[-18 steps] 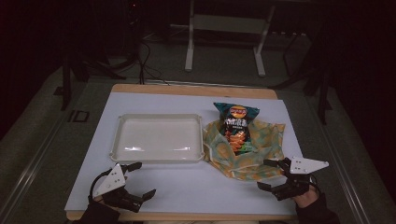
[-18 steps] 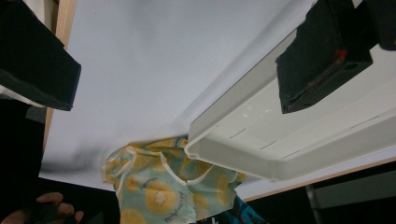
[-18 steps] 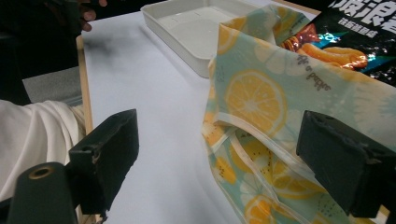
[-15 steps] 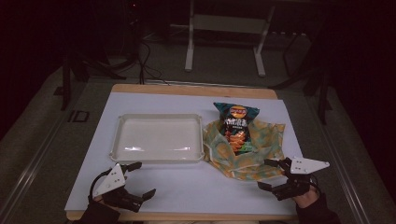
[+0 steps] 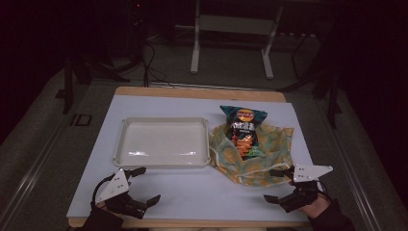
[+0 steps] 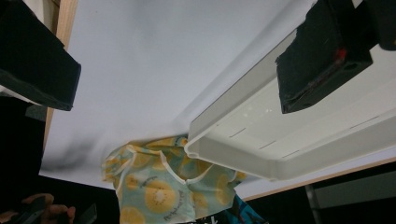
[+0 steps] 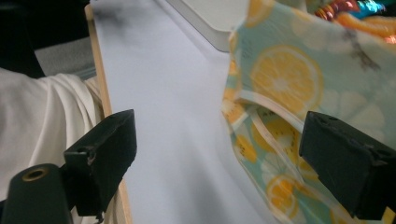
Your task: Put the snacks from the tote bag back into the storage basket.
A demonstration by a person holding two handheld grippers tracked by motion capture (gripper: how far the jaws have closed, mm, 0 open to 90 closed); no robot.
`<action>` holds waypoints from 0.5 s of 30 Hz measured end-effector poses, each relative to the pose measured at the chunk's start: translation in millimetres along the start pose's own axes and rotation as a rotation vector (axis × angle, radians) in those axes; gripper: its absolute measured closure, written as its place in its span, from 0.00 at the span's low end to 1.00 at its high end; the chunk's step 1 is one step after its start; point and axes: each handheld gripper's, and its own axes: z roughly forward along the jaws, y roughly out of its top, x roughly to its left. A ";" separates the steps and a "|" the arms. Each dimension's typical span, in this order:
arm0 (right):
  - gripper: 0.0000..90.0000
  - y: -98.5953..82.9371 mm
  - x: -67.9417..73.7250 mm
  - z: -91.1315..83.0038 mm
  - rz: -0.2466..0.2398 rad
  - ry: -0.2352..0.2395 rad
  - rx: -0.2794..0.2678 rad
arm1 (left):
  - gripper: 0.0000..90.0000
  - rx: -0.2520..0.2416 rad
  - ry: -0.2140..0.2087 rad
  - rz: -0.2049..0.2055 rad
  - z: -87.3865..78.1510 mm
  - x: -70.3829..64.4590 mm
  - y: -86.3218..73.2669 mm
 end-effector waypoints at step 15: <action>0.14 38.3 11.5 -10.8 -0.097 0.030 -0.034 | 0.00 0.001 -0.010 -0.002 0.7 -0.4 0.3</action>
